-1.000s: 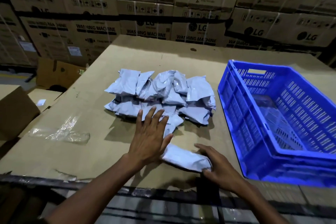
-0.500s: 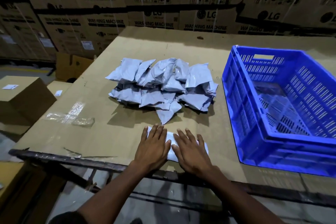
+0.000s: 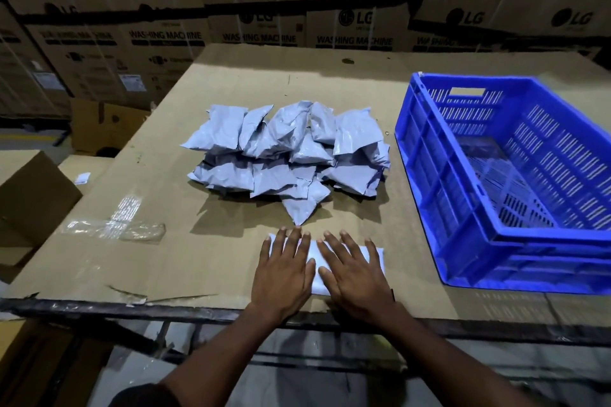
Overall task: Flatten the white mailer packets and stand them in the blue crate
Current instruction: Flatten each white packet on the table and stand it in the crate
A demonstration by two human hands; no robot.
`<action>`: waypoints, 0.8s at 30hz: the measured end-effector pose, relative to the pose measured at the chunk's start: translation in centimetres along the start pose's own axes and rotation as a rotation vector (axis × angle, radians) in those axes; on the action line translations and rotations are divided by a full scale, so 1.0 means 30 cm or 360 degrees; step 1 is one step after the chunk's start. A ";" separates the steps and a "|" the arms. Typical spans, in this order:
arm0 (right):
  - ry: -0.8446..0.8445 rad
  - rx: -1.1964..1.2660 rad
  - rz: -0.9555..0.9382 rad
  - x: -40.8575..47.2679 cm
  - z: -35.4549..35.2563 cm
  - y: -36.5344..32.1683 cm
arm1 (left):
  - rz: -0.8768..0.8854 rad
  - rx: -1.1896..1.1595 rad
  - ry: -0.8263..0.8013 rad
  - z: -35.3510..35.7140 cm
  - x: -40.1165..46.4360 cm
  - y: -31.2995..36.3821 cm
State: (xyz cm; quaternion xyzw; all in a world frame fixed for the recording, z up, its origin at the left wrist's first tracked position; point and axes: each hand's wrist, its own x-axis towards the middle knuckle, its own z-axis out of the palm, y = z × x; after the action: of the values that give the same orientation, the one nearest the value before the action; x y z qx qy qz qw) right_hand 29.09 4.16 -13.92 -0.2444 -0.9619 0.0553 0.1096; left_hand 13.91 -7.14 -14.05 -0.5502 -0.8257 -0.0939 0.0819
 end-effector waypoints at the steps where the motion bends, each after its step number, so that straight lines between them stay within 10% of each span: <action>1: 0.0021 -0.0007 -0.0046 -0.009 0.003 -0.001 | 0.0020 0.0001 0.0008 0.008 -0.009 -0.002; 24: -0.0241 -0.0083 0.0142 -0.020 -0.010 0.022 | 0.0020 -0.0104 -0.0102 0.023 -0.009 -0.008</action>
State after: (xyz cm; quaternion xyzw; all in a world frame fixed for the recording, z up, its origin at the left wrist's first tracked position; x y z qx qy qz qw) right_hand 29.97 4.46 -13.84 -0.2849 -0.9567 0.0534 0.0277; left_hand 13.79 -7.30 -14.80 -0.5604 -0.8209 -0.1027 0.0380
